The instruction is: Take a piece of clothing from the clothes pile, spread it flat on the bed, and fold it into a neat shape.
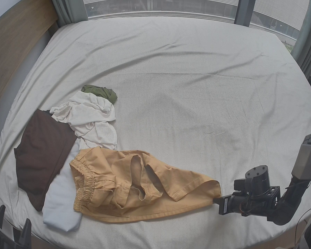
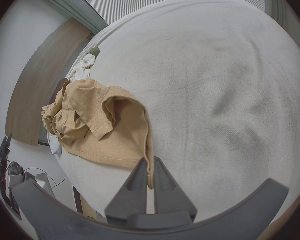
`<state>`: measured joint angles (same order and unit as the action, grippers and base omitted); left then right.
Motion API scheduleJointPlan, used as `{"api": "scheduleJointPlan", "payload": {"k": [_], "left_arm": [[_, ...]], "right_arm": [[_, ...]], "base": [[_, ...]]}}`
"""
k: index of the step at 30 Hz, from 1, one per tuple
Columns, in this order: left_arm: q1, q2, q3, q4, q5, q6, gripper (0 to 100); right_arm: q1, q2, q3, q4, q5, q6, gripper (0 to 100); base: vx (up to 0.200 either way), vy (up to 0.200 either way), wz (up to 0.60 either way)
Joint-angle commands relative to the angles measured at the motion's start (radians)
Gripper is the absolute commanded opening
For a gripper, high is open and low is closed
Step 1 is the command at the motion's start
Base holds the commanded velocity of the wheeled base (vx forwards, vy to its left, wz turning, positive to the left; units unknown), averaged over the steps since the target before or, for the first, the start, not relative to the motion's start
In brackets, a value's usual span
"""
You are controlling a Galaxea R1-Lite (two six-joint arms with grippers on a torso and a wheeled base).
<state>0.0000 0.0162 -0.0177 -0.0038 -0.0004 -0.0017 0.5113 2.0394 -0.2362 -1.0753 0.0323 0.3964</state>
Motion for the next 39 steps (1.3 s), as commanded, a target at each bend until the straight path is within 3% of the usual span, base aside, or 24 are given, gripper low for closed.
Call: {"api": "scheduleJointPlan", "payload": {"k": [1,13,27,39], "left_arm": [[0.0,-0.016,0.018,-0.001,0.0,0.0,100],[0.0,-0.016,0.018,-0.001,-0.001,0.0,100],[0.0,-0.016,0.018,-0.001,-0.001,0.0,100],[0.0,-0.016,0.018,-0.001,-0.001,0.0,100]], "right_arm": [[-0.036,-0.001,0.038,-0.018,0.003,0.001,0],[-0.125,0.001,0.129,-0.066,0.008,-0.042,0],[-0.171,0.001,0.236,-0.092,0.041,-0.051,0],[-0.232,-0.002,0.236,-0.098,0.04,-0.064,0]], "base": [[0.0,0.0,0.0],[0.0,0.0,0.0],[0.0,0.0,0.0],[0.0,0.0,0.0]]}}
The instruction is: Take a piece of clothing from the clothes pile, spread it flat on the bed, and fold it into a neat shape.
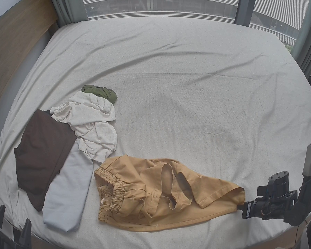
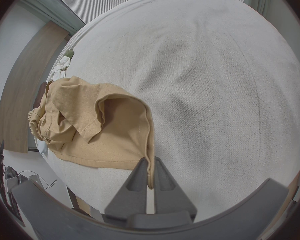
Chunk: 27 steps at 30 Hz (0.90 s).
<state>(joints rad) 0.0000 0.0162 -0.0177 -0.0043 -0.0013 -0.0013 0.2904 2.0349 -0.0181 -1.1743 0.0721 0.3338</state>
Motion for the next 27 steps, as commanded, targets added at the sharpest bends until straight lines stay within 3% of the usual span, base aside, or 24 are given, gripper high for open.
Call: {"api": "scheduleJointPlan", "payload": {"k": [1,14,15,27], "left_arm": [[0.0,-0.016,0.018,0.0,0.0,0.0,100],[0.0,-0.016,0.018,0.0,0.0,0.0,100],[0.0,-0.016,0.018,0.0,0.0,0.0,100],[0.0,-0.016,0.018,0.0,0.0,0.003,100]], "right_arm": [[-0.016,0.002,0.018,0.001,0.0,-0.002,0],[-0.024,0.004,0.018,0.042,0.002,-0.012,0],[-0.022,0.004,0.018,0.044,0.002,-0.01,100],[-0.001,-0.179,0.018,0.005,0.011,-0.009,100]], "base": [[0.0,0.0,0.0],[0.0,0.0,0.0],[0.0,0.0,0.0],[0.0,0.0,0.0]]}}
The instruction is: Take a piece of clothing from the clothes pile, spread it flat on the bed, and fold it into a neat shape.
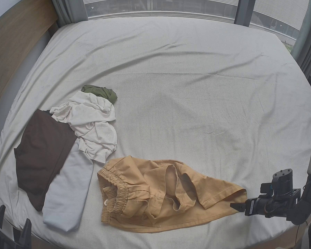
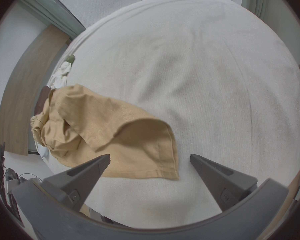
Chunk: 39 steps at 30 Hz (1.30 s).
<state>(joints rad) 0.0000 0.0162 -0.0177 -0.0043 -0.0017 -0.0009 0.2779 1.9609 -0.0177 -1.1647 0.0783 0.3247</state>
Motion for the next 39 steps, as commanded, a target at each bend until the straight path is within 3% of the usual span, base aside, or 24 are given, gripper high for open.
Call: {"api": "scheduleJointPlan", "payload": {"k": [1,8,12,18,25,39], "left_arm": [[0.0,-0.016,0.018,0.0,0.0,0.002,100],[0.0,-0.016,0.018,0.001,0.0,0.007,100],[0.0,-0.016,0.018,0.001,0.0,0.007,100],[0.0,-0.016,0.018,0.0,0.0,0.005,100],[0.002,-0.016,0.018,0.001,-0.001,0.004,100],[0.0,-0.016,0.018,0.0,-0.001,0.004,100]], "right_arm": [[0.023,-0.131,0.018,-0.012,0.008,-0.001,100],[0.121,-0.155,0.016,-0.13,0.017,0.001,100],[0.256,-0.099,-0.008,-0.216,0.024,0.01,100],[0.328,0.009,-0.085,-0.36,0.021,0.001,100],[0.431,0.099,-0.219,-0.369,0.015,0.001,100],[0.485,0.096,-0.265,-0.371,0.054,0.036,100]], "base": [[0.0,0.0,0.0],[0.0,0.0,0.0],[0.0,0.0,0.0],[0.0,0.0,0.0],[0.0,0.0,0.0],[0.0,0.0,0.0]]}}
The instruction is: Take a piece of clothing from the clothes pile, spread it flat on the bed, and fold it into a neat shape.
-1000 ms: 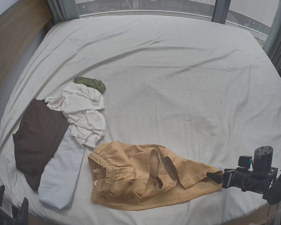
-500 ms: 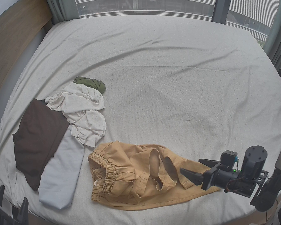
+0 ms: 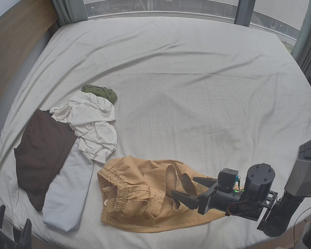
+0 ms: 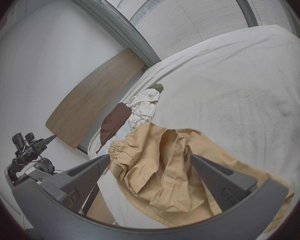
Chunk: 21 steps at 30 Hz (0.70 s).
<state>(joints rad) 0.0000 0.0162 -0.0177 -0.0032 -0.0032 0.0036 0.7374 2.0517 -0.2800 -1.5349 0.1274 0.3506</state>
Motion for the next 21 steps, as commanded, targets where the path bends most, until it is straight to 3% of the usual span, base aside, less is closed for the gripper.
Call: {"api": "scheduleJointPlan", "payload": {"k": [1,13,21], "left_arm": [[0.0,-0.016,0.018,0.0,0.0,-0.001,100],[0.0,-0.016,0.018,0.0,0.0,-0.004,100],[0.0,-0.016,0.018,-0.001,0.0,-0.004,100]], "right_arm": [[0.037,0.008,-0.004,-0.001,0.006,0.018,100],[0.103,0.113,-0.071,0.05,0.011,0.025,100],[0.099,0.16,-0.127,0.085,0.012,0.028,100]], "base": [[0.0,0.0,0.0],[0.0,0.0,0.0],[0.0,0.0,0.0]]}}
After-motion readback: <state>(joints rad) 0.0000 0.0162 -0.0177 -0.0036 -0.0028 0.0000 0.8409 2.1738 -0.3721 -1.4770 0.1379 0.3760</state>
